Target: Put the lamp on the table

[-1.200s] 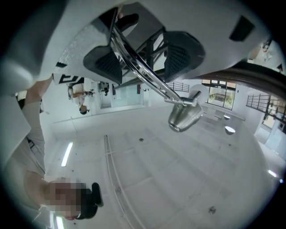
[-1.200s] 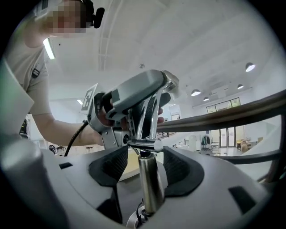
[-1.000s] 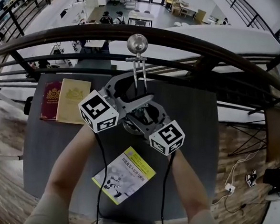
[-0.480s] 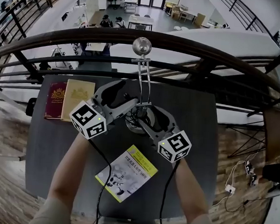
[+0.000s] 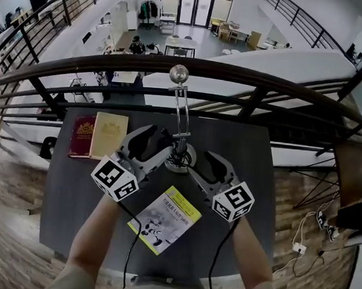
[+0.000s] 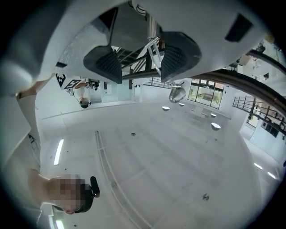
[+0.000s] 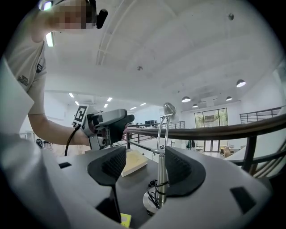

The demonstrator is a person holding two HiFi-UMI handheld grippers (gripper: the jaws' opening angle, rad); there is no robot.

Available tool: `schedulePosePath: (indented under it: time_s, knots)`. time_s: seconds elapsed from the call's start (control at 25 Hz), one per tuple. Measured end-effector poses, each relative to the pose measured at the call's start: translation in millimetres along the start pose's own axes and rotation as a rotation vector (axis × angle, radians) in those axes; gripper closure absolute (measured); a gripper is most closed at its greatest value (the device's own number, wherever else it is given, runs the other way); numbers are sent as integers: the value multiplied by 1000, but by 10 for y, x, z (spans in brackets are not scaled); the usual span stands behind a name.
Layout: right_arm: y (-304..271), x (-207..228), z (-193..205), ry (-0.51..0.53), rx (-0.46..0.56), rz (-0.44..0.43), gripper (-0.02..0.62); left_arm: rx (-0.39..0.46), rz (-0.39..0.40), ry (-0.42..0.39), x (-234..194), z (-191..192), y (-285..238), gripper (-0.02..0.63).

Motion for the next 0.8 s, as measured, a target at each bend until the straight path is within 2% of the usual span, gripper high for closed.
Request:
schedulePosePath:
  time_s: [0.16,0.24,0.44,0.52,0.72,0.8]
  knots:
    - [298,-142,-423,41,24,23,357,-3,-14,-17,364,-324,95,325]
    - [441,-223,-646,60,53,27,419,-11,-20,-28,527,-475,147,337]
    - [811,-404,-1222,58,113,-7,446,-15,91,-60,1024,-1018,170,341]
    - [957,-479,-1412,44,144,-19,450,-7,105,-84,1209,-1207,189,345]
    - [1267,-645,-1818,58,217,11,500,72,36,-153,1636,-1628,306,360]
    - [1372,-711,-1948,54,243,22,513,84,26,-150,1764,-1733,326,362]
Point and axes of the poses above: the fingertips, and each gripper's own axes: y backward along the fingers, x to its right, z out of its underside, the point moved 10 cm from there along y, backward along the fingers, and after that the axes turned 10 degrees about x, right-handed, at the moved point
